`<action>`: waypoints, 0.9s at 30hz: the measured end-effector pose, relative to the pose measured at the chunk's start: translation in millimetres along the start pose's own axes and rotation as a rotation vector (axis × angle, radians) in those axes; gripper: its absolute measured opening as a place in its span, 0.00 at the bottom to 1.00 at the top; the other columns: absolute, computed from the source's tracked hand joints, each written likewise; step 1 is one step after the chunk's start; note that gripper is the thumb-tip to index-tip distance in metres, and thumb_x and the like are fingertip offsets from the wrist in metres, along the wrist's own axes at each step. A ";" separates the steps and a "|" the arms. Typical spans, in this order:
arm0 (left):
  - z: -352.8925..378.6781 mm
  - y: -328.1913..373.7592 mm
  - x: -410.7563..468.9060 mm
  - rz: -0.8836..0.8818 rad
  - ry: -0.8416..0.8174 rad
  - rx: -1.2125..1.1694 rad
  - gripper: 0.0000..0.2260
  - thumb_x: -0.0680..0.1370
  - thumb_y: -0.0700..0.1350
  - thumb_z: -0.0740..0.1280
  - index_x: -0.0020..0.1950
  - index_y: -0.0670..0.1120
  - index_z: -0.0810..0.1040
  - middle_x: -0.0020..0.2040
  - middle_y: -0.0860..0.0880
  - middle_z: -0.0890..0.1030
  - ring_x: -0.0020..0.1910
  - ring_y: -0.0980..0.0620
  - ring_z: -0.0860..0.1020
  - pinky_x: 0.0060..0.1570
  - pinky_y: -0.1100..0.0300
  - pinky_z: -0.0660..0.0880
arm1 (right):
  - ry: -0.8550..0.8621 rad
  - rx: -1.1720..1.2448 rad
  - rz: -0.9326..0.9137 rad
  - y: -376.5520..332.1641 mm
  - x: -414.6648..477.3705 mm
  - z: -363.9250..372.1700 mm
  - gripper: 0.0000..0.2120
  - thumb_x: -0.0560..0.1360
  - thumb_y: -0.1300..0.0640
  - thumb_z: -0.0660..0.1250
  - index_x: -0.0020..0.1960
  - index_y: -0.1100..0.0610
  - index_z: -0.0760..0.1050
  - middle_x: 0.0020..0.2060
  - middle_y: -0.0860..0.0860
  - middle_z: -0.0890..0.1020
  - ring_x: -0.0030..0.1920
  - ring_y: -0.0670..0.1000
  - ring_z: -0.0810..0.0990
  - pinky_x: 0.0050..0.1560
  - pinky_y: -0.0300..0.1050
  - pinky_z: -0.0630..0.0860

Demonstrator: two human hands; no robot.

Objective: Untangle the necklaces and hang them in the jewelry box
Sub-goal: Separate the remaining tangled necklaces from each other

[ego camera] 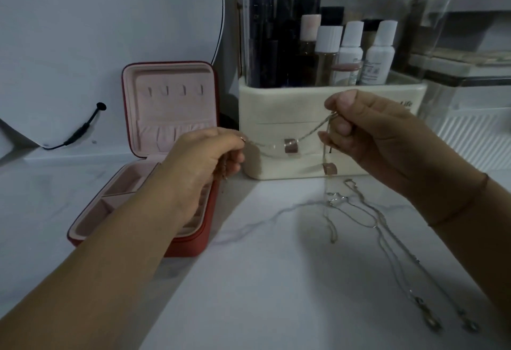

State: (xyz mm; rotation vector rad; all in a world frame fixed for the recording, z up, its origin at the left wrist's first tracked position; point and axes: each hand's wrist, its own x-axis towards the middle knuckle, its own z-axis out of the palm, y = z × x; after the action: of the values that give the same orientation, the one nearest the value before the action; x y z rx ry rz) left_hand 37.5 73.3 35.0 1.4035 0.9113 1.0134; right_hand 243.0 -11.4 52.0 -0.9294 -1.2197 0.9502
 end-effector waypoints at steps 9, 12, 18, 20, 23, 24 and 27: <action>19.7 -4.8 -20.2 0.060 -0.317 0.007 0.05 0.70 0.43 0.70 0.44 0.48 0.85 0.43 0.48 0.85 0.46 0.53 0.81 0.56 0.57 0.75 | -0.148 -0.335 -0.027 8.5 -6.0 15.7 0.11 0.71 0.50 0.68 0.43 0.58 0.77 0.26 0.50 0.75 0.27 0.48 0.69 0.28 0.36 0.66; 24.9 -7.7 -23.9 0.032 -0.379 -0.030 0.14 0.63 0.49 0.71 0.47 0.47 0.84 0.43 0.48 0.85 0.46 0.56 0.81 0.57 0.58 0.75 | -0.166 -0.390 -0.027 15.0 -6.4 21.1 0.08 0.72 0.52 0.65 0.42 0.58 0.76 0.24 0.51 0.75 0.25 0.47 0.68 0.26 0.35 0.66; 27.8 -13.0 -24.3 -0.002 -0.341 0.011 0.13 0.61 0.51 0.73 0.42 0.47 0.85 0.40 0.49 0.83 0.44 0.54 0.80 0.59 0.54 0.74 | -0.131 -0.435 -0.030 15.7 -6.7 23.9 0.12 0.70 0.51 0.67 0.44 0.60 0.78 0.22 0.51 0.75 0.22 0.45 0.67 0.23 0.34 0.64; 28.6 -13.5 -24.1 0.000 -0.322 0.007 0.13 0.61 0.51 0.73 0.41 0.46 0.84 0.39 0.48 0.82 0.44 0.53 0.78 0.59 0.52 0.74 | -0.136 -0.437 -0.026 15.9 -6.9 24.9 0.13 0.70 0.51 0.67 0.44 0.61 0.78 0.22 0.51 0.75 0.21 0.45 0.67 0.23 0.35 0.64; 28.1 -14.1 -23.9 -0.011 -0.335 0.003 0.07 0.66 0.47 0.73 0.41 0.45 0.84 0.38 0.48 0.81 0.42 0.54 0.77 0.58 0.52 0.74 | -0.129 -0.436 -0.013 17.2 -6.2 24.8 0.14 0.70 0.50 0.67 0.44 0.62 0.78 0.22 0.51 0.75 0.22 0.45 0.67 0.24 0.35 0.65; 28.4 -14.3 -23.7 -0.020 -0.348 -0.013 0.03 0.68 0.44 0.72 0.40 0.46 0.84 0.37 0.48 0.80 0.41 0.55 0.77 0.57 0.53 0.75 | -0.130 -0.426 -0.003 17.6 -5.9 24.5 0.15 0.69 0.50 0.67 0.44 0.62 0.78 0.23 0.51 0.75 0.23 0.46 0.68 0.25 0.35 0.66; 28.8 -15.5 -22.3 -0.052 -0.372 -0.052 0.01 0.70 0.40 0.71 0.39 0.45 0.82 0.36 0.50 0.80 0.38 0.57 0.77 0.51 0.58 0.74 | -0.157 -0.376 0.028 18.8 -4.7 22.9 0.14 0.69 0.51 0.68 0.45 0.62 0.79 0.27 0.55 0.76 0.27 0.49 0.70 0.27 0.35 0.68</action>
State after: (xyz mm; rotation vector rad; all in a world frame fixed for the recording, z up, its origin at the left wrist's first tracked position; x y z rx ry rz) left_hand 57.6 44.0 17.6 1.4550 0.6378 0.6995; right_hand 218.2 -8.2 35.3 -1.1852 -1.5564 0.8418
